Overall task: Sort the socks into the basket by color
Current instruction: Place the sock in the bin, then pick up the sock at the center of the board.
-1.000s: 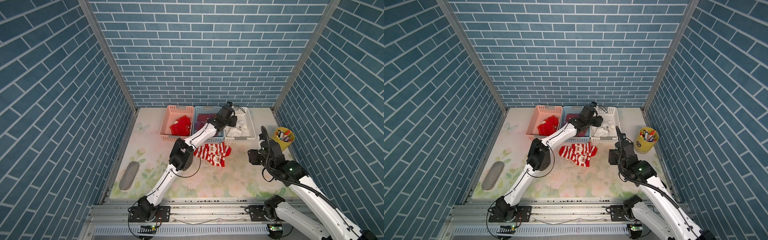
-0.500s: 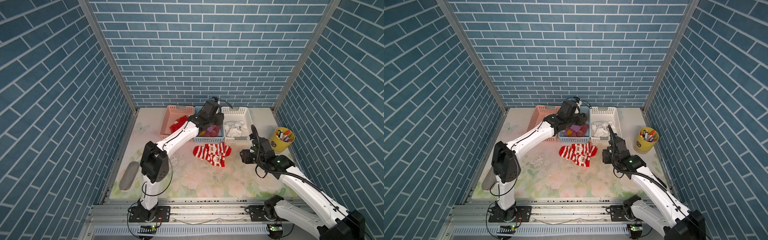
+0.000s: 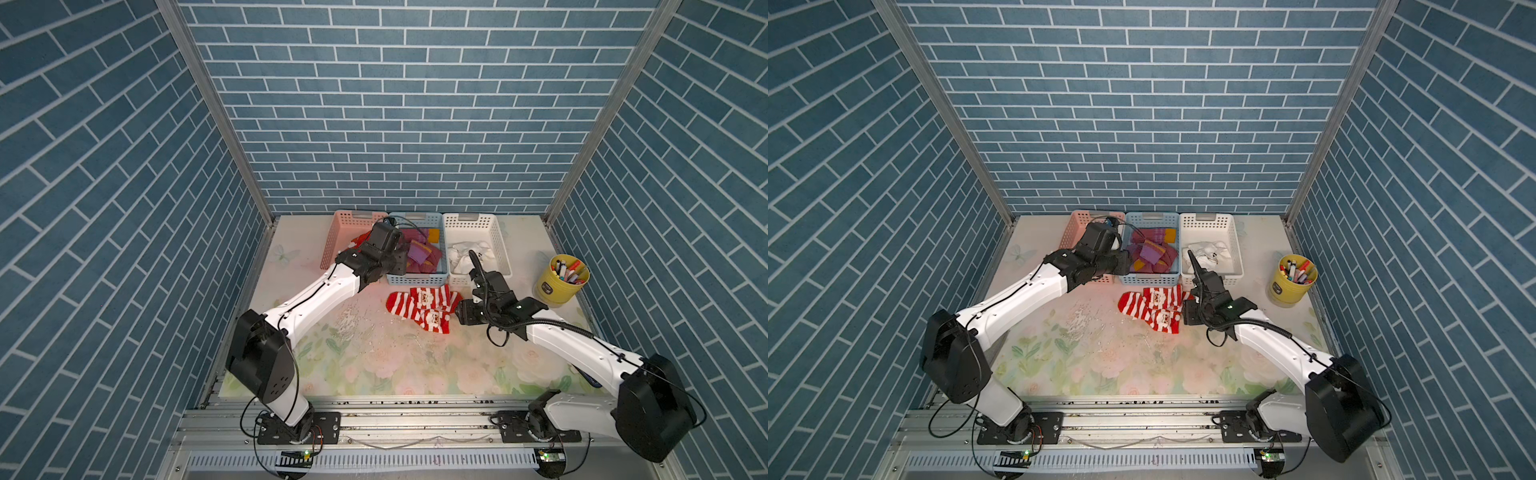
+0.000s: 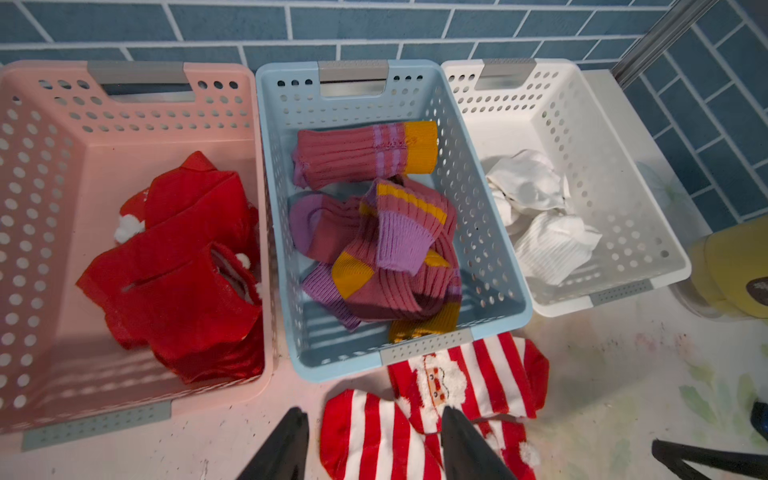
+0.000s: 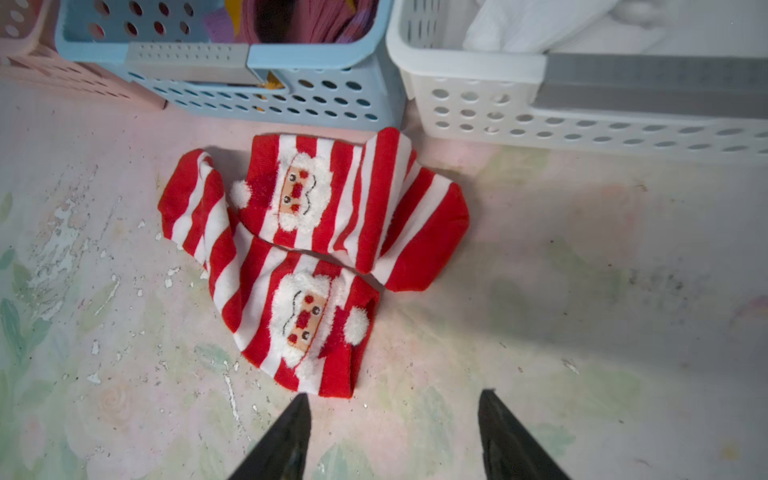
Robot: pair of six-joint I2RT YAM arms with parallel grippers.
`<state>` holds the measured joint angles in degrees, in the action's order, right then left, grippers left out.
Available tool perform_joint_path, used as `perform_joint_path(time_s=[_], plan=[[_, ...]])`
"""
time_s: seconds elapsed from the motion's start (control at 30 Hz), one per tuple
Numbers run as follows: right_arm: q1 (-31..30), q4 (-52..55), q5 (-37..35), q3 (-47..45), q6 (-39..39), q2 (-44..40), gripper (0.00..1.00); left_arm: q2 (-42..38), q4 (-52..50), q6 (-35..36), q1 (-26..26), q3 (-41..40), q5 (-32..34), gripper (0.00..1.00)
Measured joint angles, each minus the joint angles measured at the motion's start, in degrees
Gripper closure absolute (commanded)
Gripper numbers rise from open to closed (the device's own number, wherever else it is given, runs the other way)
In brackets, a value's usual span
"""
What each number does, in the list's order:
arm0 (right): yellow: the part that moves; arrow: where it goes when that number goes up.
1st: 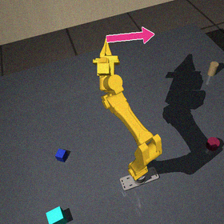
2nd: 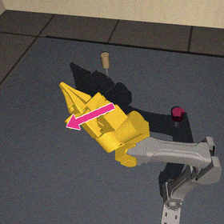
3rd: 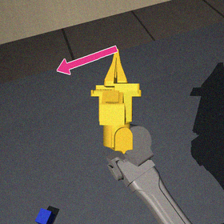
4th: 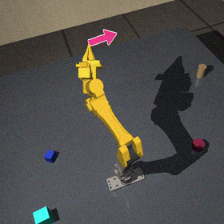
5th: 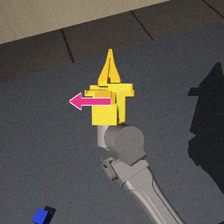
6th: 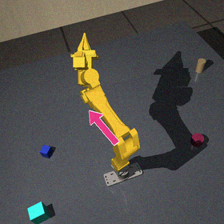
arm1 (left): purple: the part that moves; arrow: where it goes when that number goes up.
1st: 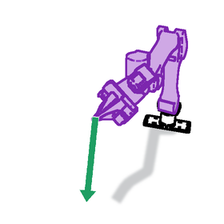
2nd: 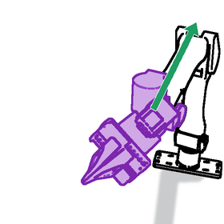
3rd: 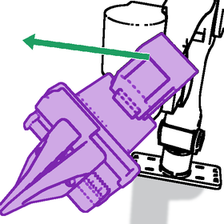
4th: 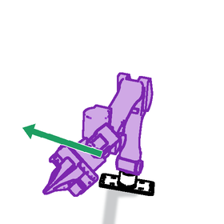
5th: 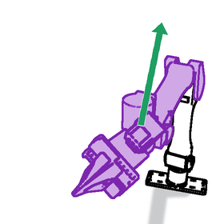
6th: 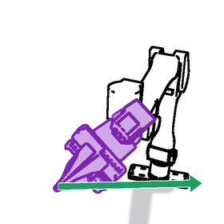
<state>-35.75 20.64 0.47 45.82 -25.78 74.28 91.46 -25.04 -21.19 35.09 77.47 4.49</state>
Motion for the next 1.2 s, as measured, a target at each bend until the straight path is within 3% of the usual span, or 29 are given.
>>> perform_joint_path(time_s=[0.4, 0.73, 1.07, 1.2], plan=[[-6.29, -5.44, 3.41, 7.48, -0.98, 14.69, 0.28, -9.01, -1.33, -2.32, -2.43, -13.29, 1.95, 0.42], [-10.16, -6.03, 3.63, 13.03, -1.01, 22.88, 0.28, -13.09, -1.7, -2.62, -4.92, -16.72, 2.12, 0.42], [-12.04, -4.68, 1.68, 15.93, -1.44, 28.65, 0.33, -13.14, -1.66, -2.86, -5.22, -18.34, 1.66, 0.42], [-12.37, -3.96, 0.74, 16.31, -1.7, 29.51, 0.42, -13.16, -1.66, -3.04, -5.29, -18.99, 1.66, 0.43]])
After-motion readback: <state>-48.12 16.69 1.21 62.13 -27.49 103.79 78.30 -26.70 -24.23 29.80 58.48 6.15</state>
